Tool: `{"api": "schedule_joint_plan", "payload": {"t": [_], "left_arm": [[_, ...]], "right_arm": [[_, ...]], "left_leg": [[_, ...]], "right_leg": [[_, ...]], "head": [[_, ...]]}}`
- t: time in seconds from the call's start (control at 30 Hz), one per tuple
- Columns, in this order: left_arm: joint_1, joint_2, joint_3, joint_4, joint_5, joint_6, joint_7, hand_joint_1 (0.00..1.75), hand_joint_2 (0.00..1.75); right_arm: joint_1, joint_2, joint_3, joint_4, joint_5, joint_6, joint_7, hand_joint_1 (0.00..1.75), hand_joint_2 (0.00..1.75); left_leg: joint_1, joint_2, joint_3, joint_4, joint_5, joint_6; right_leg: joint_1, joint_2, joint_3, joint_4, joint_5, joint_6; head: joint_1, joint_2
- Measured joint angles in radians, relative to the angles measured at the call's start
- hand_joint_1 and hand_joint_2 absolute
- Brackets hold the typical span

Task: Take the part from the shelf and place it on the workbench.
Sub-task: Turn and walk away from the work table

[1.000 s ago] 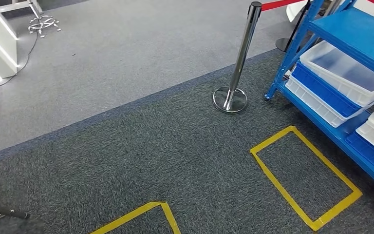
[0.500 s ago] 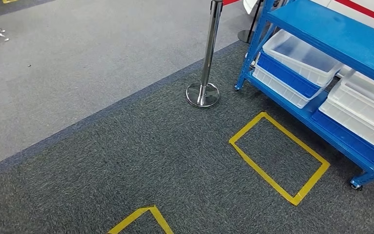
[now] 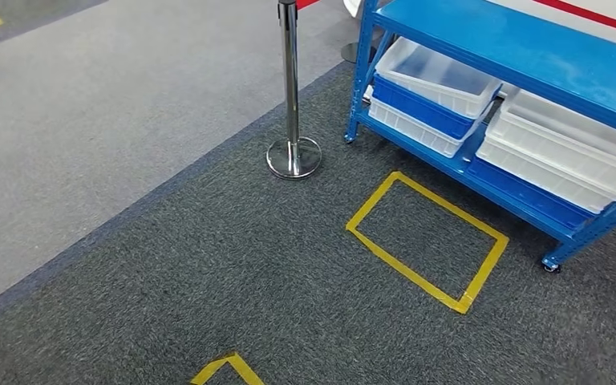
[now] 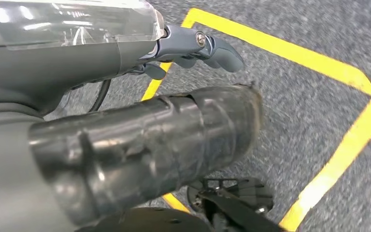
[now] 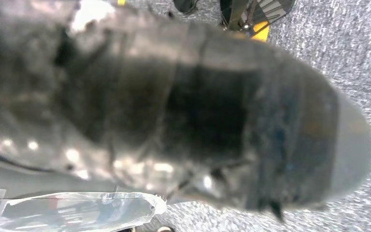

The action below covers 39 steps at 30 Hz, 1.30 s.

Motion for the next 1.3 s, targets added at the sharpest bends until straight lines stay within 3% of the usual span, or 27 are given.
{"api": "schedule_joint_plan", "payload": {"t": [0.07,0.13,0.2,0.27,0.33,0.4,0.47,0.5,0.57,0.63,0.7,0.77,0.83,0.9,0.93,0.97,1.0,1.03,1.1,1.13,1.2,1.3], "left_arm": [[0.001,0.000,0.000,0.000,0.000,-0.007,-0.007,0.00,0.00],[0.001,0.001,0.001,0.000,0.001,-0.014,-0.012,0.00,0.00],[-0.001,0.002,0.002,0.000,0.001,-0.020,-0.015,0.00,0.00],[-0.003,0.002,0.002,0.000,0.002,-0.023,-0.018,0.00,0.00],[-0.003,0.002,0.003,0.000,0.002,-0.026,-0.021,0.00,0.00],[-0.001,0.001,0.003,0.000,0.002,-0.029,-0.022,0.00,0.00],[0.002,0.001,0.003,0.000,0.001,-0.031,-0.022,0.00,0.00],[0.002,0.001,0.003,0.000,0.001,-0.031,-0.022,0.00,0.00],[0.002,0.001,0.003,0.000,0.001,-0.034,-0.022,0.00,0.00],[0.002,0.000,0.003,0.000,0.001,-0.036,-0.022,0.00,0.00],[0.000,0.000,0.004,0.000,0.001,-0.037,-0.023,0.00,0.00],[-0.004,0.001,0.004,0.000,0.001,-0.039,-0.023,0.00,0.00],[-0.007,0.001,0.004,0.000,0.001,-0.040,-0.024,0.00,0.00],[-0.004,0.001,0.004,0.000,0.001,-0.041,-0.025,0.00,0.00],[-0.002,0.001,0.004,0.000,0.001,-0.041,-0.026,0.00,0.00],[0.000,0.001,0.004,0.000,0.001,-0.042,-0.026,0.00,0.00],[0.002,0.001,0.004,0.000,0.001,-0.043,-0.026,0.00,0.00],[0.004,0.001,0.004,0.000,0.001,-0.043,-0.026,0.00,0.00],[0.003,0.001,0.004,0.000,-0.002,-0.045,-0.026,0.00,0.00],[0.002,0.001,0.004,0.000,-0.004,-0.047,-0.026,0.00,0.00],[-0.001,0.001,0.004,0.000,-0.008,-0.052,-0.026,0.00,0.00],[-0.004,0.001,0.004,0.000,-0.011,-0.059,-0.028,0.00,0.00]], "right_arm": [[0.000,0.000,0.000,0.001,0.002,0.000,0.001,0.00,0.00],[-0.001,0.001,0.001,0.002,0.004,-0.001,0.001,0.00,0.00],[0.000,0.001,0.001,0.002,0.007,-0.001,0.001,0.00,0.00],[0.005,0.001,0.002,0.002,0.011,-0.002,0.001,0.00,0.00],[0.007,0.000,0.002,0.002,0.015,-0.002,0.002,0.00,0.00],[0.005,-0.001,0.002,0.003,0.017,-0.003,0.003,0.00,0.00],[0.004,-0.001,0.004,0.003,0.018,-0.003,0.005,0.00,0.00],[0.005,-0.001,0.004,0.003,0.019,-0.003,0.007,0.00,0.00],[0.007,-0.001,0.005,0.004,0.019,-0.003,0.010,0.00,0.00],[0.006,-0.001,0.006,0.004,0.020,-0.003,0.012,0.00,0.00],[0.004,-0.001,0.007,0.004,0.020,-0.003,0.013,0.00,0.00],[0.005,-0.001,0.007,0.004,0.021,-0.003,0.013,0.00,0.00],[0.005,-0.001,0.007,0.004,0.021,-0.003,0.013,0.00,0.00],[0.003,0.000,0.008,0.004,0.022,-0.003,0.014,0.00,0.00],[0.002,0.000,0.008,0.004,0.022,-0.003,0.015,0.00,0.00],[0.002,0.000,0.008,0.004,0.024,-0.003,0.016,0.00,0.00],[0.002,0.000,0.008,0.004,0.028,-0.004,0.019,0.00,0.00],[0.003,0.000,0.009,0.004,0.032,-0.005,0.024,0.00,0.00],[0.005,0.000,0.012,0.005,0.044,-0.006,0.042,0.00,0.00],[0.005,0.000,0.014,0.006,0.051,-0.005,0.054,0.00,0.00],[0.007,0.000,0.021,0.009,0.063,0.005,0.075,0.00,0.00],[0.009,0.000,0.030,0.013,0.076,0.026,0.092,0.00,0.00]], "left_leg": [[0.000,-0.016,0.034,-0.107,0.082,0.006],[0.001,-0.058,0.080,-0.228,0.133,0.015],[-0.002,-0.076,0.094,-0.265,0.135,0.021],[-0.002,-0.054,0.101,-0.276,0.141,0.031],[0.002,-0.030,0.108,-0.290,0.148,0.045],[0.002,-0.004,0.112,-0.296,0.148,0.053],[0.001,0.023,0.113,-0.295,0.143,0.053],[0.001,0.036,0.116,-0.295,0.140,0.052],[0.002,0.058,0.125,-0.295,0.133,0.046],[-0.001,0.077,0.136,-0.293,0.123,0.034],[-0.006,0.096,0.143,-0.293,0.114,0.022],[-0.006,0.109,0.151,-0.293,0.107,0.011],[-0.001,0.074,0.144,-0.259,0.079,0.001],[0.002,0.021,0.091,-0.147,0.017,-0.003],[0.002,0.008,0.053,-0.074,-0.014,-0.003],[0.002,0.003,0.021,-0.016,-0.029,-0.003],[0.001,0.000,0.003,0.010,-0.023,-0.002],[0.001,0.000,0.004,-0.006,0.005,-0.001],[0.001,-0.005,0.048,-0.133,0.090,0.006],[0.000,-0.011,0.072,-0.198,0.119,0.010],[-0.003,-0.022,0.094,-0.260,0.136,0.018],[-0.002,-0.019,0.097,-0.270,0.141,0.033]], "right_leg": [[0.000,0.030,0.003,0.006,-0.004,0.003],[0.001,0.055,0.000,0.013,-0.009,0.010],[-0.002,0.074,-0.006,0.015,-0.010,0.022],[-0.006,0.083,-0.009,0.013,-0.008,0.036],[-0.003,0.040,-0.026,0.051,-0.033,0.047],[-0.006,-0.018,-0.083,0.163,-0.093,0.058],[-0.013,-0.034,-0.141,0.271,-0.131,0.068],[-0.016,-0.037,-0.147,0.280,-0.123,0.071],[-0.021,-0.054,-0.100,0.189,-0.059,0.074],[-0.015,-0.098,-0.034,0.060,-0.008,0.066],[-0.006,-0.115,-0.012,0.013,-0.003,0.053],[-0.005,-0.093,-0.013,0.010,-0.003,0.038],[-0.009,-0.073,-0.009,0.003,-0.001,0.025],[-0.011,-0.053,-0.006,0.001,0.000,0.015],[-0.010,-0.041,-0.007,0.001,-0.001,0.011],[-0.008,-0.028,-0.006,0.003,-0.002,0.009],[-0.008,-0.015,-0.005,0.004,-0.003,0.008],[-0.007,-0.003,-0.002,0.006,-0.005,0.008],[-0.007,0.014,0.005,0.010,-0.012,0.011],[-0.005,0.020,0.007,0.013,-0.016,0.015],[-0.003,0.025,0.005,0.015,-0.019,0.026],[-0.003,0.020,0.003,0.018,-0.023,0.042]], "head": [[0.000,0.000],[0.000,0.000],[0.001,0.000],[0.000,0.000],[0.003,0.000],[0.007,0.000],[0.007,0.000],[0.007,0.000],[0.007,0.000],[0.007,0.000],[0.006,0.000],[0.006,0.000],[0.005,0.000],[0.005,0.000],[0.005,0.000],[0.005,0.000],[0.005,0.000],[0.005,0.000],[0.005,0.000],[0.005,0.000],[0.005,0.000],[0.006,0.000]]}}
